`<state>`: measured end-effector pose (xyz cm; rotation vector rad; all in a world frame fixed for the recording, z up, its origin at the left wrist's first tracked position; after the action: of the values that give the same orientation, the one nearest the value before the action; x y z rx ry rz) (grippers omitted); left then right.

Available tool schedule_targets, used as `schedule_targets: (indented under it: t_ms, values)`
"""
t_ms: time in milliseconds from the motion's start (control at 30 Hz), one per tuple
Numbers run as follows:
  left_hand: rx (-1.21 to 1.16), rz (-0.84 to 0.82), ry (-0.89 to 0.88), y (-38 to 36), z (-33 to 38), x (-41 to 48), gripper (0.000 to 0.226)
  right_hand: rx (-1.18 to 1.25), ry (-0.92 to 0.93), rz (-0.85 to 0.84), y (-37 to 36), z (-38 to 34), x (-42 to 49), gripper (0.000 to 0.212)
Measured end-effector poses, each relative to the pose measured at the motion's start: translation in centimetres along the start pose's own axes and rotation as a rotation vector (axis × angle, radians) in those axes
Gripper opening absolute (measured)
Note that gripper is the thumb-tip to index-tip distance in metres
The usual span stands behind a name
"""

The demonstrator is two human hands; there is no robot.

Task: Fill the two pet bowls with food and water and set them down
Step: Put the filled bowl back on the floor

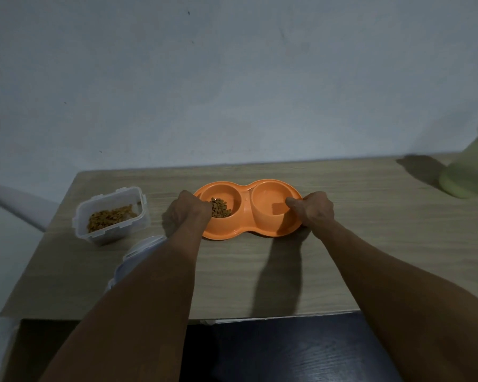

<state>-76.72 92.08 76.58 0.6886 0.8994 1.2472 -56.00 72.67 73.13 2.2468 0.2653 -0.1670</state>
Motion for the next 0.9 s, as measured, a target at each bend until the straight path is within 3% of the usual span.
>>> schedule_targets:
  t_ms: [233,500,900]
  values:
    - [-0.117,-0.048,-0.037,1.5,3.1,-1.8,0.032,0.042,-0.041,0.059,3.5,0.4,-0.1,0.054]
    - [-0.145,-0.105,-0.204,1.4,8.7,-7.6,0.032,0.123,-0.094,0.23,12.4,4.2,-0.6,0.053]
    - [-0.144,-0.286,-0.456,-5.8,18.3,-27.1,0.034,0.185,-0.258,0.484,31.1,20.8,-2.0,0.052]
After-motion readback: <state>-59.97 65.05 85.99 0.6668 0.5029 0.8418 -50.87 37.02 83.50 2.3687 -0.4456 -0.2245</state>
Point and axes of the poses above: each hand's wrist, its own x-axis towards the middle knuckle, its own y-axis out of the back of the hand, z = x × y, the point moved 5 cm from there along x, towards the middle knuckle, and after that the axes turned 11 degrees about z, right-handed, at the moved point
